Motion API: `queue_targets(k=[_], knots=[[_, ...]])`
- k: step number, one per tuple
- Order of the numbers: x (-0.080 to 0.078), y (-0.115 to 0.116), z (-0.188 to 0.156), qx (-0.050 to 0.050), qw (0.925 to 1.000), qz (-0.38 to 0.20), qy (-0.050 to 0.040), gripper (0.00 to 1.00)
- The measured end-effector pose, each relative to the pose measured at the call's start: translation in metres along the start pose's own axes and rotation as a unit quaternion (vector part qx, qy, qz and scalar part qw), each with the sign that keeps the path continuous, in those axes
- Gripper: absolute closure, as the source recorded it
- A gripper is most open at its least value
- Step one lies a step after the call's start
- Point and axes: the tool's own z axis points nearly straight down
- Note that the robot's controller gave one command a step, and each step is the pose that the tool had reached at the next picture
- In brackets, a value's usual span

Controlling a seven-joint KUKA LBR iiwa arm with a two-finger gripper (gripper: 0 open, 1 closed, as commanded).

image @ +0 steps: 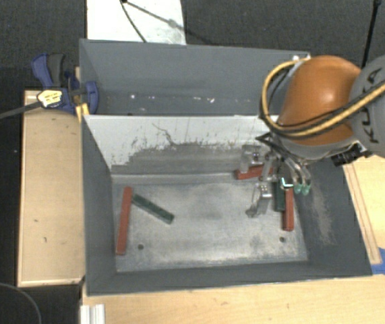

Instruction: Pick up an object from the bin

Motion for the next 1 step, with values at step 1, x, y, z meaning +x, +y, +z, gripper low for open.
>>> queue_targets(k=[1], knots=[[0.0574, 0.1956, -0.0139, -0.002, 0.9999, -0.012, -0.0036, 0.00]])
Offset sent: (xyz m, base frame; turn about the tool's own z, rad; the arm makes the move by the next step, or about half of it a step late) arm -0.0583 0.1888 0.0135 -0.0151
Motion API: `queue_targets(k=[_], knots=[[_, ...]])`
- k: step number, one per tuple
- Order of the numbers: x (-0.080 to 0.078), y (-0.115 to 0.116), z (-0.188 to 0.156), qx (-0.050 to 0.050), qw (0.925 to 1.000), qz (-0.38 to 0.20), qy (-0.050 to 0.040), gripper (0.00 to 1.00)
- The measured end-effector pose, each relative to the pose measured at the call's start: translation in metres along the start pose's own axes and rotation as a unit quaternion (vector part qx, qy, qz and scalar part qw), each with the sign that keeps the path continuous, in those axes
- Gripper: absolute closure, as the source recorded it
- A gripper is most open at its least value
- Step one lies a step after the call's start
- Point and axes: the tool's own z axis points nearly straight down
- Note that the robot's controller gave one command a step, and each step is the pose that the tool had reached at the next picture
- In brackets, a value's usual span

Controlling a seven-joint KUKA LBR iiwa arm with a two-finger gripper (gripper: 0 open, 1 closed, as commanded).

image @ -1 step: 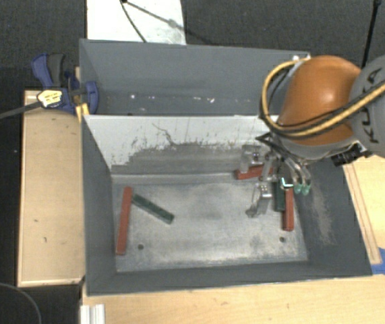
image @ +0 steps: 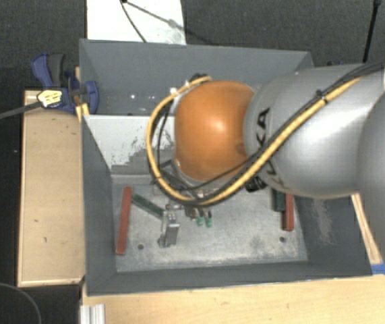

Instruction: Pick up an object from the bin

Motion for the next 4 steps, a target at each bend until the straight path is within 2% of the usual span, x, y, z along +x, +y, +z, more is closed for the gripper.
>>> queue_targets(k=[1, 2, 3, 4], knots=[[-0.018, -0.020, 0.137, 0.003, 1.0000, 0.008, 0.0033, 0.00], [-0.028, -0.094, 0.133, 0.004, 0.9966, 0.082, 0.0014, 0.00], [-0.041, -0.025, 0.133, 0.000, 0.9978, 0.066, -0.0010, 0.00], [-0.041, -0.030, 0.134, 0.002, 0.9976, 0.069, -0.0001, 1.00]])
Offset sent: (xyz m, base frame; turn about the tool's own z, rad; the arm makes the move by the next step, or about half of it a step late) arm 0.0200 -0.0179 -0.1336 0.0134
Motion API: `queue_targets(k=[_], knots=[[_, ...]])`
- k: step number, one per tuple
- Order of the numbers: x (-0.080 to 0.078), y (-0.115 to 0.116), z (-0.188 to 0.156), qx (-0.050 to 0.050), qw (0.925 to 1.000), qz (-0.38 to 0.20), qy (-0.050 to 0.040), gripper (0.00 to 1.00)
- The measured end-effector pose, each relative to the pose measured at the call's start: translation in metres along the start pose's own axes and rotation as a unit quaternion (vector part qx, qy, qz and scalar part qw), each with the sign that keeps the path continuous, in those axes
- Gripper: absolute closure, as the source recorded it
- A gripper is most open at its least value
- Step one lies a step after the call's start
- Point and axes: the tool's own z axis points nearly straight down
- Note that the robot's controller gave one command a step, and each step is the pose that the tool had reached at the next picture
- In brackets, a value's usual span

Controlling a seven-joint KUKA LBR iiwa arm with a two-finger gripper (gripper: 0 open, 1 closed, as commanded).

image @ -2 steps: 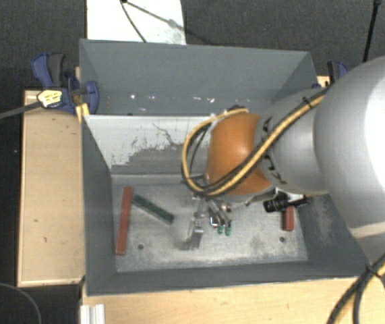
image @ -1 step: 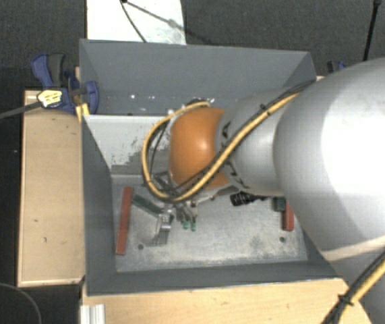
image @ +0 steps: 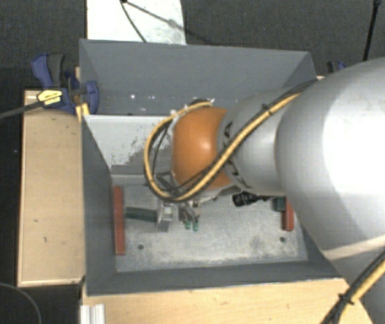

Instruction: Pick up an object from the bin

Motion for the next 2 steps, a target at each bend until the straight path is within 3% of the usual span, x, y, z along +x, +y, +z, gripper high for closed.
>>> queue_targets(k=[1, 2], knots=[[0.002, -0.040, 0.000, 0.001, 0.9818, -0.190, 0.0008, 1.00], [-0.027, -0.123, -0.208, 0.002, 0.9497, -0.313, -0.0044, 1.00]])
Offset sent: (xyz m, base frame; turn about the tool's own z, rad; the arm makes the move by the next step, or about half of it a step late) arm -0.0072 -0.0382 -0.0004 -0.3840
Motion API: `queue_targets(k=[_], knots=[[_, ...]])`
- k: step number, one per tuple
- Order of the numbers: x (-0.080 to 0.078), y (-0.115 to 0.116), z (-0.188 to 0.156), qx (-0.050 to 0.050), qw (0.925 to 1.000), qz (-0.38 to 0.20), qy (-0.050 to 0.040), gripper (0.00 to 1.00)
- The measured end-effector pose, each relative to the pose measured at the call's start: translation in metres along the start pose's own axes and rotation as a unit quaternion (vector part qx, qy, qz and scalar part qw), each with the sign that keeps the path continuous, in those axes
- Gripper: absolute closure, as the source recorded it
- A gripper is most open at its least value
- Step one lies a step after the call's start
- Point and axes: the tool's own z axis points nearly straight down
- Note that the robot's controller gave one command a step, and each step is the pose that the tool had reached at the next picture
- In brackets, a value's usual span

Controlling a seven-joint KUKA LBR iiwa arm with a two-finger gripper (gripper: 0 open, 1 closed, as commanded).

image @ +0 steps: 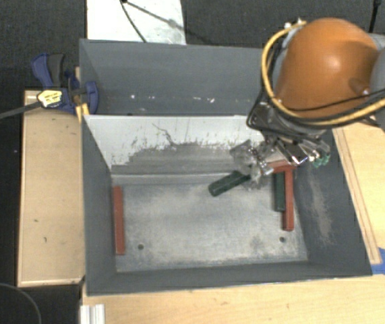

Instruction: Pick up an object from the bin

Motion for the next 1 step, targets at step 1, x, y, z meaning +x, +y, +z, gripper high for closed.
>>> queue_targets(k=[1], knots=[[0.0355, 0.0479, 0.0441, -0.004, 0.9971, -0.076, 0.0052, 1.00]])
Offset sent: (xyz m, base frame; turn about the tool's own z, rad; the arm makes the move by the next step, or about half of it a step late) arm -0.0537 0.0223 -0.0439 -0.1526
